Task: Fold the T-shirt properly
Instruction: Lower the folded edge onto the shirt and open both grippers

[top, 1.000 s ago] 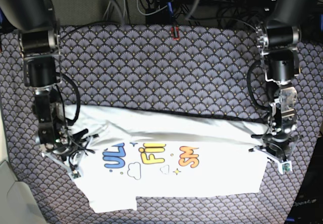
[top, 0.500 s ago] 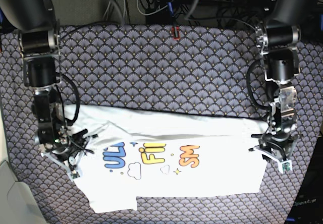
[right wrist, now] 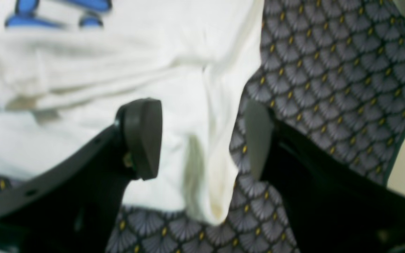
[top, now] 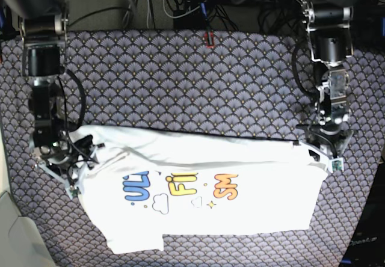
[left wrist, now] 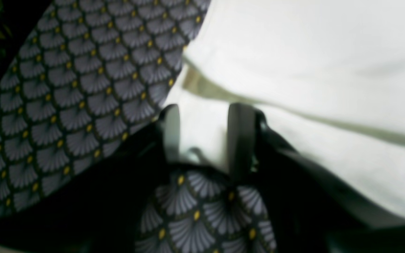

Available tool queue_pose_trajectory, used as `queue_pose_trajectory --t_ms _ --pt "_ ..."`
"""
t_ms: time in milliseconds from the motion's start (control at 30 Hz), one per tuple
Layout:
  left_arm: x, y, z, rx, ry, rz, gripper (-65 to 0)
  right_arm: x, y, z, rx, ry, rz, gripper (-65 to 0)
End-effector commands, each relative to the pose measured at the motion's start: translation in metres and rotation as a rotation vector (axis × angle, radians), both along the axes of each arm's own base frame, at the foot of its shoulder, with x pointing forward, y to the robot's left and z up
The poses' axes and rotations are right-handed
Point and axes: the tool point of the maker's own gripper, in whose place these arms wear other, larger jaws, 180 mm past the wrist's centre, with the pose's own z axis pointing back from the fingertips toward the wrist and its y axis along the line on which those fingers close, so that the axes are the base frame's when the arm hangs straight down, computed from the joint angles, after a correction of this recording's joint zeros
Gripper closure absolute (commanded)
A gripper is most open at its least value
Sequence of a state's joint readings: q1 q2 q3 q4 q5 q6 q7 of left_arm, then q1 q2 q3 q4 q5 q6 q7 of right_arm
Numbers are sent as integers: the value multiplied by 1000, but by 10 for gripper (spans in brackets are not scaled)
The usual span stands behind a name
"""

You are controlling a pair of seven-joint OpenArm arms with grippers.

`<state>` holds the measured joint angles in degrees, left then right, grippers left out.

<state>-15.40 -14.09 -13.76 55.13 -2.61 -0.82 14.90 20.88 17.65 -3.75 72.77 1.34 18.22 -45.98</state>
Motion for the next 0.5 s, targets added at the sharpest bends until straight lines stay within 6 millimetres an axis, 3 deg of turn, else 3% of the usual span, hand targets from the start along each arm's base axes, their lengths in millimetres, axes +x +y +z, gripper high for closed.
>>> queue_pose_trajectory --t_ms 0,233,467 --pt "13 5 23 22 -67 4 -225 13 0 23 4 -76 10 -385" --pt "-10 35 19 -3 -74 101 -225 -17 2 -2 -5 -25 22 -384" --pt "-15 38 20 7 -77 101 -225 -24 5 3 -14 -42 38 -385"
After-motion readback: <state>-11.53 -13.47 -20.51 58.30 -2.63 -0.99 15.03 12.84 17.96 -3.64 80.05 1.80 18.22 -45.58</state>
